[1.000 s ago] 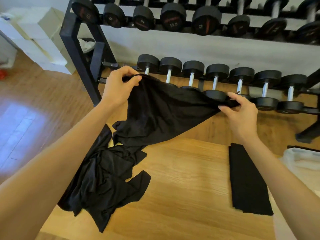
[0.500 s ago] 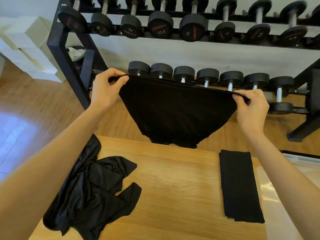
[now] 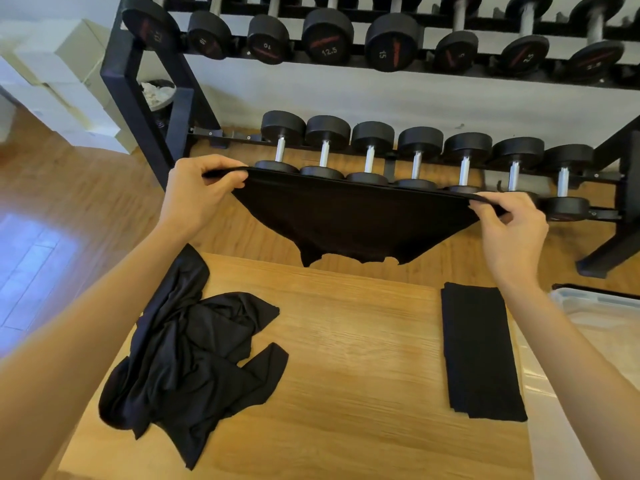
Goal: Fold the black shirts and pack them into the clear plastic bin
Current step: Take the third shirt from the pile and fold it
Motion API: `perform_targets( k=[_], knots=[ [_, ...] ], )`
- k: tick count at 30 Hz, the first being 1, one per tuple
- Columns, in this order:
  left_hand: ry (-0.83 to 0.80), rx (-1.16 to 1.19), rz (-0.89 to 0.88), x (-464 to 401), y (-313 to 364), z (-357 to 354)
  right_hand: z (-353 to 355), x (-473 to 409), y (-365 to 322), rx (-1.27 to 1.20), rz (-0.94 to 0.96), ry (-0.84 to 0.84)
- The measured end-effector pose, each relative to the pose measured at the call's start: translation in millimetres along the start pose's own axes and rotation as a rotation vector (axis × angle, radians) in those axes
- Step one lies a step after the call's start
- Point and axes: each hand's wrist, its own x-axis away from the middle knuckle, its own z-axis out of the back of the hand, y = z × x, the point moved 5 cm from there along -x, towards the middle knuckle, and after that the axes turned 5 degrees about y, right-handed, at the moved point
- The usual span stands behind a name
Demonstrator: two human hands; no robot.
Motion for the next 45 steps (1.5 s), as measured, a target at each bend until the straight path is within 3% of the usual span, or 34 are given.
perform_targets(
  k=[10, 15, 30, 38, 45],
  knots=[
    [0.026, 0.114, 0.122, 55.8, -24.3, 10.5, 7.7, 45.1, 0.7, 0.016, 0.037, -0.061],
    [-0.050, 0.095, 0.148, 88.6, -40.8, 19.4, 17.9, 79.5, -3.5, 0.049, 0.016, -0.080],
    [-0.300, -0.238, 0.050, 171.2, -61.2, 45.4, 47.6, 189.0, 6.6, 0.157, -0.086, -0.200],
    [-0.299, -0.182, -0.012, 223.4, -63.3, 64.1, 71.9, 245.5, 11.1, 0.139, -0.112, -0.224],
    [-0.370, -0.136, 0.046, 269.6, -78.0, 77.7, 91.7, 282.5, 5.9, 0.133, -0.122, -0.282]
  ],
)
